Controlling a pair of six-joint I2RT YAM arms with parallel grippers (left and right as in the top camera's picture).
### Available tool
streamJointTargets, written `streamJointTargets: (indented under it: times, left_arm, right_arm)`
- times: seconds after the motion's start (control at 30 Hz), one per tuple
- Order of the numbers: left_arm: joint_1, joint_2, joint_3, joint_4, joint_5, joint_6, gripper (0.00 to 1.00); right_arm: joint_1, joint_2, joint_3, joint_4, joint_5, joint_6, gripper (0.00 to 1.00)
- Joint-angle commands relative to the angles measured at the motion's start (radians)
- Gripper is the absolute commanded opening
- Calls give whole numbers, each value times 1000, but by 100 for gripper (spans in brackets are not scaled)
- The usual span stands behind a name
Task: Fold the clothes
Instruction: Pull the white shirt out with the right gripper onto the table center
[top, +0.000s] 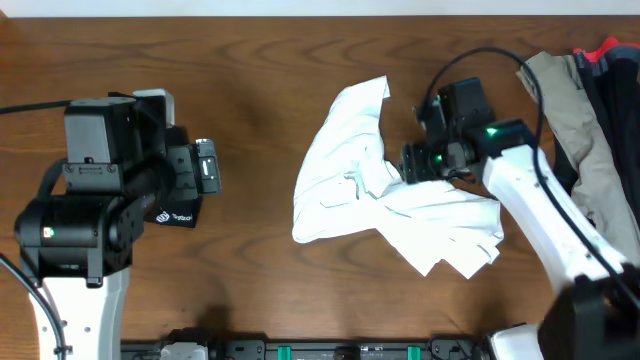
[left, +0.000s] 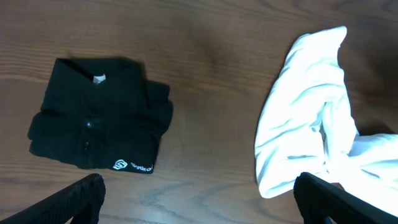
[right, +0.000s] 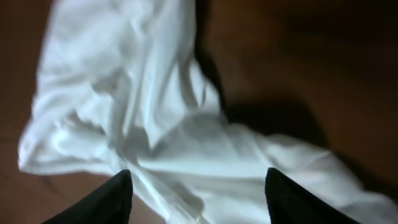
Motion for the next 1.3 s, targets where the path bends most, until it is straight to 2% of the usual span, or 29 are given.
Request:
streamJointTargets:
  times: [0.0,0.3,0.37,0.57,0.63,0.8,1.0,1.07,1.27]
  left_arm:
    - [6,17,18,-3,-12,3,98]
    - [6,48,17,-22,-12,3,98]
    - [6,53,17,-22,-12,3,98]
    - [6,54,17,-21,-12,3,98]
    - [6,54,17,-21,-12,3,98]
    - [6,54,17,-21,-12,3,98]
    - [6,54,17,-21,-12,3,98]
    - [6,54,17,-21,-12,3,98]
    - [6,54,17,-20,-12,3,98]
  right_arm:
    - [34,68,-32,-27,-79,-46,65]
    - [112,92,-117,-28,-76,-56,60]
    - [121,92,-139,-23,-77,-56,51]
    - [144,83,-156,-4,-77,-64,11]
    - [142,64,-145,1,-77,-64,2]
    - [116,-69,-53,-15,-71,-85,1]
    - [15,-296,139,-17,36,-86,1]
    - [-21,-351,190,0,34,-86,4]
    - [-44,-435,263,27,37,-87,2]
